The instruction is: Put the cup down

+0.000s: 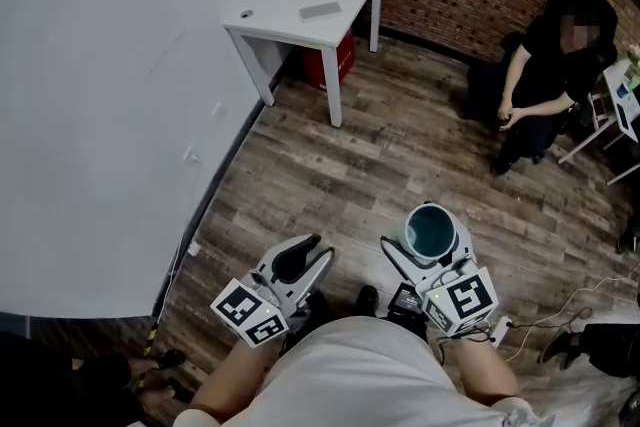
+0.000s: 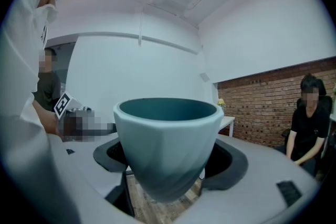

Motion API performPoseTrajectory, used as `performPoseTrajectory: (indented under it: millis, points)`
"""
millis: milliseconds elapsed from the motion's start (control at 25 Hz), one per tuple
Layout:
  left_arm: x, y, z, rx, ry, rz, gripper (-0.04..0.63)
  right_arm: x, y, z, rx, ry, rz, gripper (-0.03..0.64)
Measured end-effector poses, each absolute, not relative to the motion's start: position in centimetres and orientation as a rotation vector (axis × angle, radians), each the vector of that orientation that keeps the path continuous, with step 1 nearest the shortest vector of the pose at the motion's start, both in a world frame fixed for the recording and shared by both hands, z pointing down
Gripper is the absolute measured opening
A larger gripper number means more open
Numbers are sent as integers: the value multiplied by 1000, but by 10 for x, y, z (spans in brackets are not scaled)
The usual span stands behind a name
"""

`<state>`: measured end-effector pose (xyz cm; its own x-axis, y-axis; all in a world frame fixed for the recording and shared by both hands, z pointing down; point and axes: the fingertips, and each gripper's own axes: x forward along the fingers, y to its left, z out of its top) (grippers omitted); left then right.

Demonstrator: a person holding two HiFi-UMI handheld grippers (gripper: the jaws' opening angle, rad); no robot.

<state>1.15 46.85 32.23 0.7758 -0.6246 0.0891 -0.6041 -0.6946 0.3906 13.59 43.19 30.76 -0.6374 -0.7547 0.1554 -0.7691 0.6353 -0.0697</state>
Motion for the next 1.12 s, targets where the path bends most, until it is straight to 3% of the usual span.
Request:
performPoseTrajectory:
  millis: [680,1120]
  points:
    - [53,452,334,2536,-992,-61,121,171,409,319,1186,-2781,131,393]
    - [38,384,336,2551,-977,-50,121,150,349,328,1170,-2769,156,393]
